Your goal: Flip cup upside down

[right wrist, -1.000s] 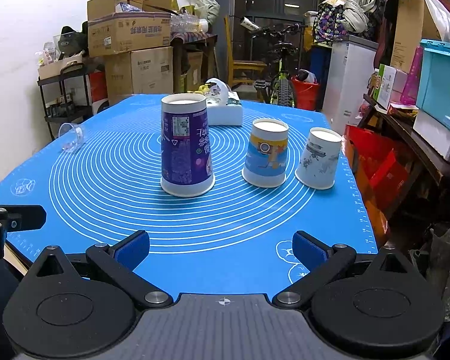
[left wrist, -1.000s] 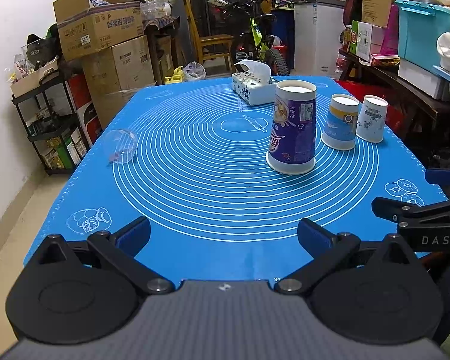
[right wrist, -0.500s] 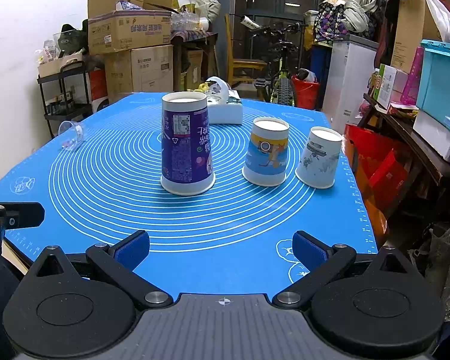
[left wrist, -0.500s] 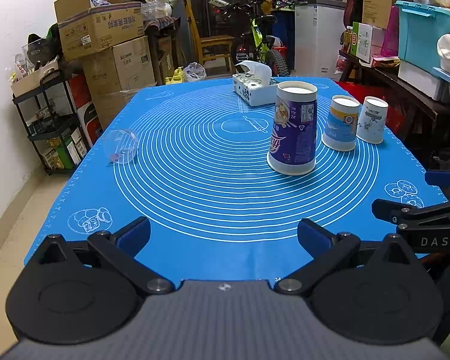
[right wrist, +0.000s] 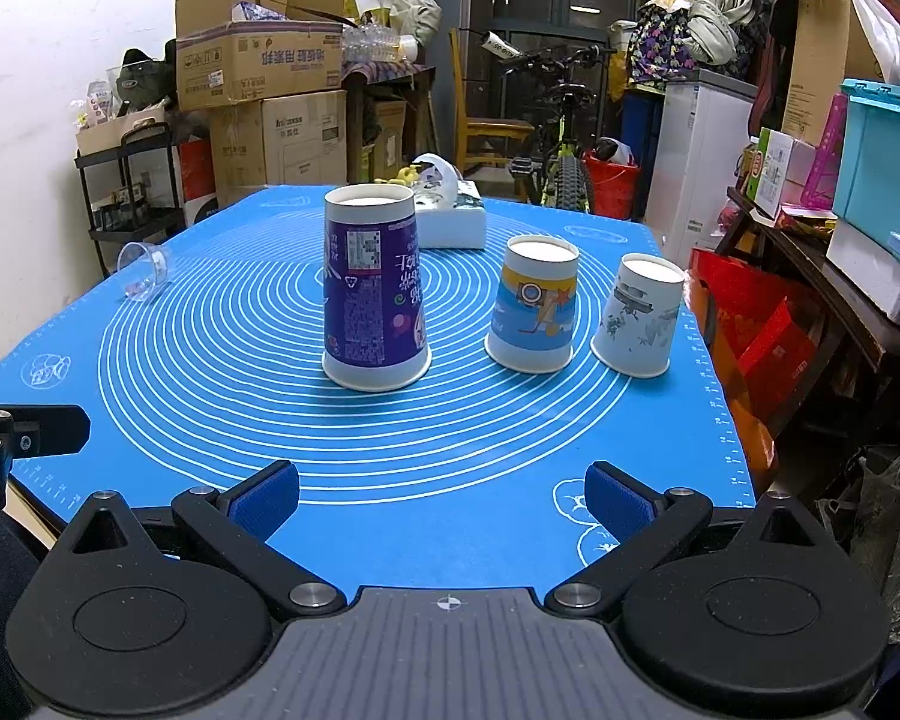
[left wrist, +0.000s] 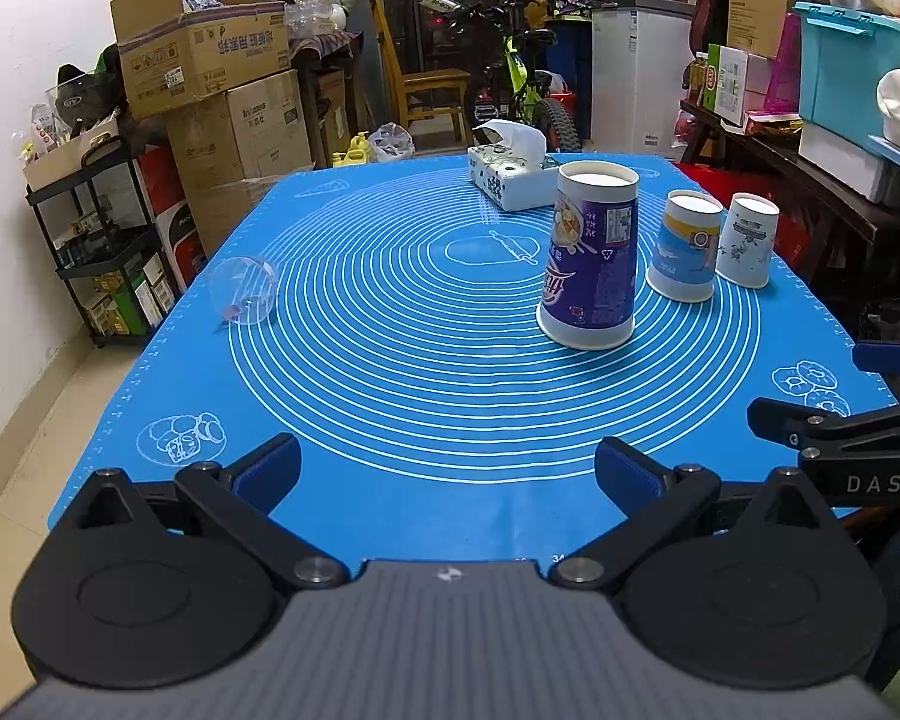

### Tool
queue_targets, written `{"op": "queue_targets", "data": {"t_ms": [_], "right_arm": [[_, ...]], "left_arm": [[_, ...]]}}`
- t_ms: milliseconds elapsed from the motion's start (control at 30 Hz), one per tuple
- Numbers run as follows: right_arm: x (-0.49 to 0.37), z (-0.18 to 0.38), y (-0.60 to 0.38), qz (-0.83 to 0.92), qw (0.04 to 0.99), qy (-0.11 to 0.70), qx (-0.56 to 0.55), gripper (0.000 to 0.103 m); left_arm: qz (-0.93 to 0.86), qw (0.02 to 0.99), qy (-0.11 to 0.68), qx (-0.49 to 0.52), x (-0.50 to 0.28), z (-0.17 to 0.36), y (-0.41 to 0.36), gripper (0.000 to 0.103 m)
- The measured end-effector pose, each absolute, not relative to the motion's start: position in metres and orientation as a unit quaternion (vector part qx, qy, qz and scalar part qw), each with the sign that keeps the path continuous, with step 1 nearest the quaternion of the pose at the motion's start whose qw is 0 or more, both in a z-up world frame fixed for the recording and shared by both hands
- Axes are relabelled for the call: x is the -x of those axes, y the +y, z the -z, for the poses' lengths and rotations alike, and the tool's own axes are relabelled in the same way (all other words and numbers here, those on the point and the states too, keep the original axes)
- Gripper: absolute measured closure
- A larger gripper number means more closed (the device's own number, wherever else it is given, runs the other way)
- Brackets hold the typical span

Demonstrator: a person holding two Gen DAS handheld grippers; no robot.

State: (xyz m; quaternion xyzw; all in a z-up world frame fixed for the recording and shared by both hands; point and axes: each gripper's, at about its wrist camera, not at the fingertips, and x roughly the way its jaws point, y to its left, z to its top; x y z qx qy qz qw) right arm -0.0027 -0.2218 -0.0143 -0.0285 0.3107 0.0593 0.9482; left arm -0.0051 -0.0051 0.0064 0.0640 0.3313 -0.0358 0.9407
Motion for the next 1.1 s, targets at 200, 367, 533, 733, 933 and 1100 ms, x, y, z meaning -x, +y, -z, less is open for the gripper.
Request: {"op": "queue_targets", "data": {"t_ms": [200,367,533,733,933,1100], "right_arm": [[0.003,0.015,-0.222,-0.059,0.948,0.311,0.028,0.002],[0.003,0.013,-0.220,-0.060,0.948,0.311,0.030,0.002],[0.001,0.010,-0.217,-0.062,0.950,0.305,0.029,0.002],[-0.008,0.005,-0.210,-0.072,0.950,0.303,0.030,0.002],[-0.024,-0.006,-0.190,-0.092,0.952,0.290,0.031,0.002],[-0.042,-0.007,-0.170,-0.101,0.951,0.290,0.024,0.002]], "left_arm": [[0.040,0.941,0.330,-0.061,0.005,-0.007,-0.003,0.000],[0.041,0.941,0.330,-0.059,0.004,-0.006,0.001,0.000],[0.039,0.942,0.327,-0.057,0.001,-0.002,0.003,0.000],[0.035,0.947,0.314,-0.062,-0.008,0.002,0.014,0.000],[0.021,0.953,0.293,-0.073,-0.033,0.001,0.036,0.000],[0.003,0.959,0.269,-0.088,-0.069,0.004,0.062,0.000]]}}
